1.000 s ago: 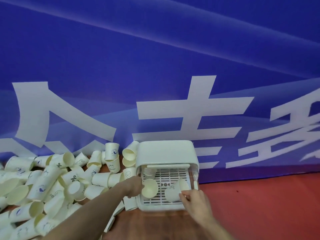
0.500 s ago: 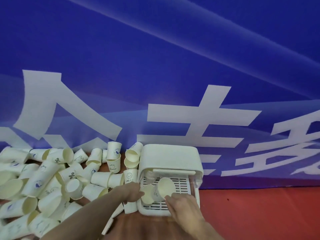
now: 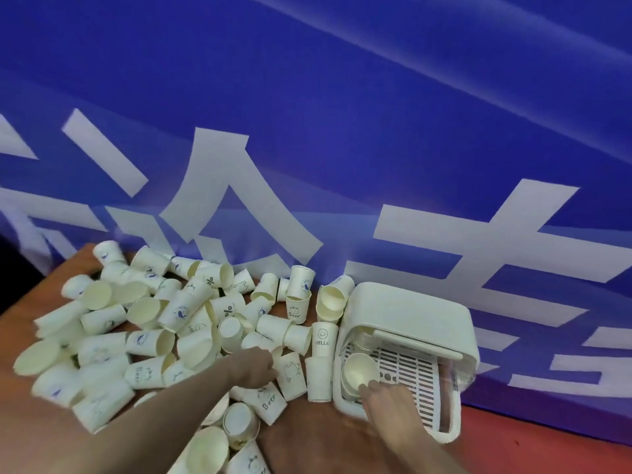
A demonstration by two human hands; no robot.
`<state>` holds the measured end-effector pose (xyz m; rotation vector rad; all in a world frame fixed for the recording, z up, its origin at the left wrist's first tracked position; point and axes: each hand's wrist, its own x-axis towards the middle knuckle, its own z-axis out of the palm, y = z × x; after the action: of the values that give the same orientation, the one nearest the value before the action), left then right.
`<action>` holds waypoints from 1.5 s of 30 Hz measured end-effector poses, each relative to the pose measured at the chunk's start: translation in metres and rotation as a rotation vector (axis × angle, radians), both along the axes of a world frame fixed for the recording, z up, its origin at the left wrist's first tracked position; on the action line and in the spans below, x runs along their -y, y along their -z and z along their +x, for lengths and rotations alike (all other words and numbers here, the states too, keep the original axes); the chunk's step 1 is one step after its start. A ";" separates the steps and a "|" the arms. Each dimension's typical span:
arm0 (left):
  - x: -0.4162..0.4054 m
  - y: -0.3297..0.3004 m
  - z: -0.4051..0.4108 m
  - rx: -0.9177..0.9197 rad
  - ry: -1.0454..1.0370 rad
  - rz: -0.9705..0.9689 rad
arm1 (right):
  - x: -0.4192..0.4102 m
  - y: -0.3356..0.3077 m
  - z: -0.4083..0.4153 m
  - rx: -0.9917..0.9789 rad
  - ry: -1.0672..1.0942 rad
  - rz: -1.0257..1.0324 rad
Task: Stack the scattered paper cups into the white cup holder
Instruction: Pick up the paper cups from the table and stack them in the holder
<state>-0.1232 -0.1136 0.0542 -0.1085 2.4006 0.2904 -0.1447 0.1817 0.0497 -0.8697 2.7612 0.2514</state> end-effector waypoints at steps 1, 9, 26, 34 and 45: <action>0.012 0.005 0.007 0.004 -0.014 0.011 | 0.002 0.000 0.001 -0.007 -0.016 0.030; 0.045 -0.015 0.041 -0.002 -0.086 -0.092 | 0.018 0.001 -0.005 0.093 0.064 0.136; 0.121 -0.059 0.041 -0.146 -0.217 -0.260 | 0.168 -0.075 -0.026 0.094 0.012 -0.211; 0.189 -0.091 0.020 -0.260 -0.309 -0.280 | 0.241 -0.090 -0.050 0.126 0.018 -0.249; 0.253 -0.048 -0.017 -0.308 -0.298 -0.212 | 0.353 -0.050 -0.071 0.232 0.001 -0.263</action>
<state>-0.1403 -0.3666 0.1027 -0.5590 2.7150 0.1982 -0.2155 -0.1712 0.0998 -0.8940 2.6109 -0.2068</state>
